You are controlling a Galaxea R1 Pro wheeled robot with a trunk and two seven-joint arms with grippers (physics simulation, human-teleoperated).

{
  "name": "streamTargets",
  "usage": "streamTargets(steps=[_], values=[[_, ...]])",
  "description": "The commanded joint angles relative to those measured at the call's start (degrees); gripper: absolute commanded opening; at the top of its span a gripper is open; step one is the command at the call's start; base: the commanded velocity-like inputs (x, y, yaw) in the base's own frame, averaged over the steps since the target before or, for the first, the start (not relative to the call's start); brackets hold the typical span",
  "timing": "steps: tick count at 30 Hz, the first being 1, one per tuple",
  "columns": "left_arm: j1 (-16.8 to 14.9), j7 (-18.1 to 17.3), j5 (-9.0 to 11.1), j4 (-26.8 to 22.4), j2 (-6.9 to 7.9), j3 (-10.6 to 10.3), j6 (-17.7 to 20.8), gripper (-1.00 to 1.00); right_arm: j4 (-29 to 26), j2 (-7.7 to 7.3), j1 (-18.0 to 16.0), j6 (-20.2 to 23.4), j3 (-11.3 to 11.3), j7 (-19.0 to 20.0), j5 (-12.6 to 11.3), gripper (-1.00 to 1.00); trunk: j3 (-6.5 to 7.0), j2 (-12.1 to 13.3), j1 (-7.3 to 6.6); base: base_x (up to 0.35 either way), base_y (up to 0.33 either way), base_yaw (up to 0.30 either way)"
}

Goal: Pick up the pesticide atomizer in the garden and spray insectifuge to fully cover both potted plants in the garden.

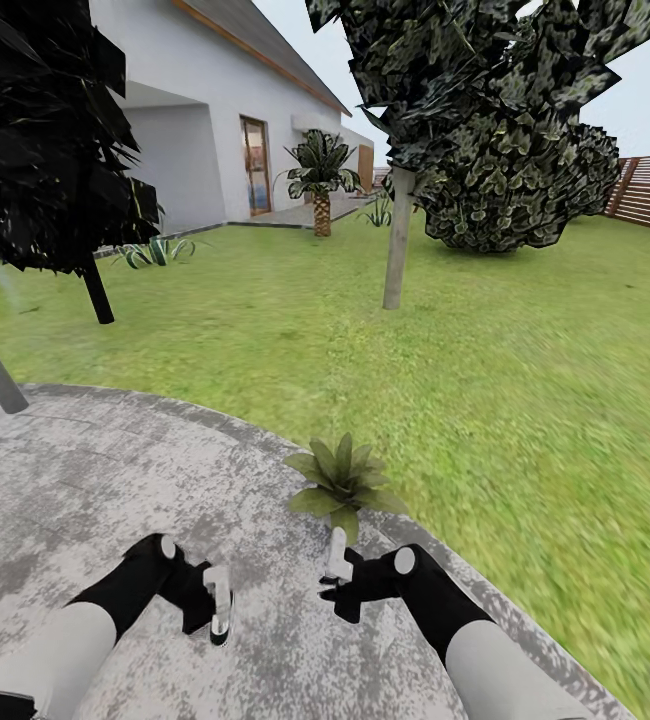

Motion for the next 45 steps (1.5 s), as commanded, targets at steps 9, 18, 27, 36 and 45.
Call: streamTargets(steps=[9, 18, 27, 36, 45], values=[[0.7, 4.4, 0.7, -0.2, -0.9, 16.5, 1.1, -1.0, 7.8, -2.47, 0.3, -1.0, -4.9, -5.1, 0.5, 1.0, -0.05, 0.0, -0.01, 0.0, 0.0, 0.0], [0.8, 8.9, 6.2, 1.5, -1.78, 23.9, 3.2, -1.0, 20.9, -9.99, 3.7, -8.4, -20.4, -22.8, 0.5, 1.0, -0.05, 0.0, -0.01, 0.0, 0.0, 0.0], [0.8, 9.2, 6.6, 1.5, -2.33, 24.0, 15.0, -1.0, 21.3, -14.78, 10.1, -10.3, -33.5, -35.9, 0.5, 1.0, -0.05, 0.0, -0.01, 0.0, 0.0, 0.0], [-1.2, 9.3, 5.6, 0.3, -4.81, 23.1, 35.5, -1.0, 21.1, -16.57, 12.7, -10.3, -57.4, -36.5, 0.7, 1.0, -0.05, 0.0, -0.01, 0.0, 0.0, 0.0], [-7.7, 9.0, 2.8, 0.4, -4.91, 18.8, 49.1, -1.0, 21.2, -16.34, 12.8, -10.2, -57.8, -40.8, 0.5, 1.0, -0.05, 0.0, -0.01, 0.0, 0.0, -0.01]])
